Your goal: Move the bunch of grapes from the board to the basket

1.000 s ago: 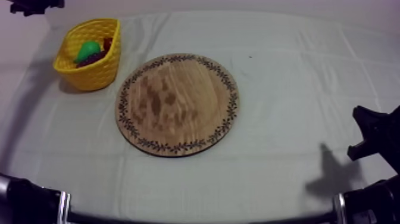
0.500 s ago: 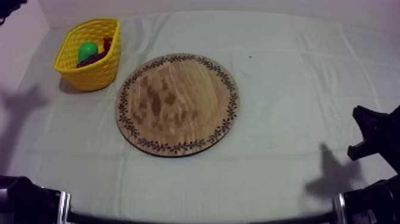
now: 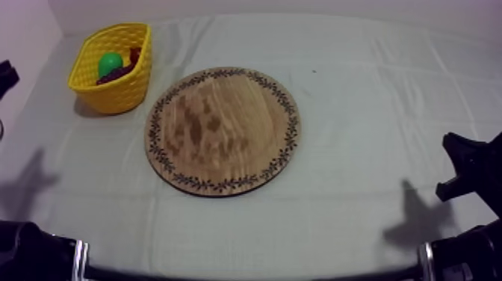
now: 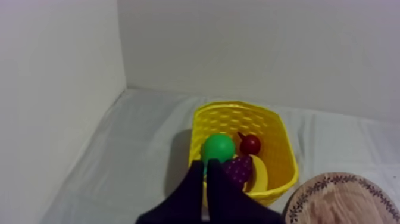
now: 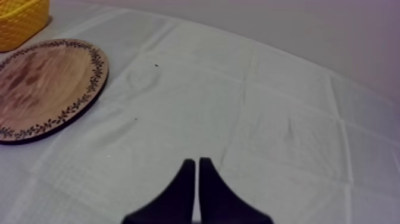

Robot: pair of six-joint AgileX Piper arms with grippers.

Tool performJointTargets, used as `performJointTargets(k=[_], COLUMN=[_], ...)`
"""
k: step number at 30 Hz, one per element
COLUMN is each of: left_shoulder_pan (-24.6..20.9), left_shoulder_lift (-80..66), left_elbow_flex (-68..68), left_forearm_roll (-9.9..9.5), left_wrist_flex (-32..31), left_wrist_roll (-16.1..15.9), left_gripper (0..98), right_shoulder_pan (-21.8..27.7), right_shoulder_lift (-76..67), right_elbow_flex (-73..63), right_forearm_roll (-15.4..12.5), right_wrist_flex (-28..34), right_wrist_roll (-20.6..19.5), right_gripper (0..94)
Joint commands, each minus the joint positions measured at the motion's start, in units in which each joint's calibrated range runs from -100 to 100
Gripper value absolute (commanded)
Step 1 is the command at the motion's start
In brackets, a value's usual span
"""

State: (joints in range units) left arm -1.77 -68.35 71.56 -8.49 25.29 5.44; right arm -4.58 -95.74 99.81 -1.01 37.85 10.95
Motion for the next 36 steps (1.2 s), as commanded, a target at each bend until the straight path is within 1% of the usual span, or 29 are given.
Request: performJointTargets(k=[1,3,5,9,12,17,27,31,36], left_shoulder_pan=[-0.20,-0.34,-0.29,0.22,0.72,1.29,1.25,1.23,1.23], left_shoulder_lift=[-10.65,-14.11,-17.09,-21.46,-24.09,-27.51,-31.25,-31.36,-31.38], left_elbow_flex=[13.31,17.12,19.97,23.14,25.90,27.92,28.42,28.44,28.44], left_forearm_roll=[-0.02,-0.03,-0.03,-0.03,-0.03,1.02,4.48,5.01,5.17], left_wrist_flex=[-4.49,-6.41,-6.89,-4.72,-4.36,-3.09,2.22,3.00,3.42], left_wrist_roll=[1.23,1.75,1.88,1.35,0.70,-0.92,-5.35,-5.89,-6.51], left_gripper=[0.0,0.0,0.0,0.0,0.0,0.0,0.1,0.8,0.2], right_shoulder_pan=[-0.02,-0.02,-0.02,-0.02,-0.02,-0.02,-0.02,-0.02,-0.02], right_shoulder_lift=[-0.01,-0.01,-0.01,-0.01,-0.01,-0.01,-0.01,-0.01,-0.01], right_elbow_flex=[-0.03,-0.03,-0.03,-0.03,-0.03,-0.03,-0.03,-0.03,-0.03], right_forearm_roll=[0.01,0.01,0.01,0.01,0.01,0.01,0.01,0.01,0.01], right_wrist_flex=[-0.03,-0.03,-0.03,-0.03,-0.03,-0.03,-0.03,-0.03,-0.03], right_wrist_roll=[0.01,0.00,0.01,0.01,0.01,0.01,-0.02,-0.02,-0.02], right_gripper=[0.4,0.4,0.4,0.4,0.4,0.4,0.4,0.4,0.4])
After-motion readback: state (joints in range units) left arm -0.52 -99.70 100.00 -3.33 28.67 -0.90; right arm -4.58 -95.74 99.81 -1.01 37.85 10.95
